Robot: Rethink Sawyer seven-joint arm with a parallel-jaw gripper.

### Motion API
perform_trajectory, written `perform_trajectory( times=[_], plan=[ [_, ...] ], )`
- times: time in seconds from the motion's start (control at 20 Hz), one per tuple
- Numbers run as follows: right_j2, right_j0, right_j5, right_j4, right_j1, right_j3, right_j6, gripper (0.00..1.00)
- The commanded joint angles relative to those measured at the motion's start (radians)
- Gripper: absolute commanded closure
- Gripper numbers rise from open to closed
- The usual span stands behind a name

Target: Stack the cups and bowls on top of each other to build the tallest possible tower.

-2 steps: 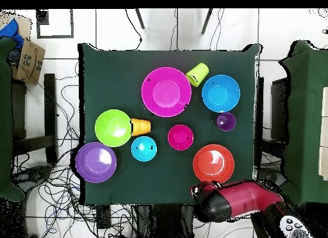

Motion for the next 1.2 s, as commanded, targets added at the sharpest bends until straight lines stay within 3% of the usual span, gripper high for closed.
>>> perform_trajectory(
  times=[0.05,0.25,0.6,1.2],
  plan=[
    [0.073,0.018,-0.002,-0.002,0.040,0.013,-0.071,0.00],
    [0.074,0.037,0.013,-0.006,0.018,0.022,-0.080,0.00],
    [0.073,0.029,0.007,-0.015,0.045,0.012,-0.083,0.00],
    [0.030,0.047,-0.079,-0.125,0.173,-0.075,-0.035,0.00]
  ],
)
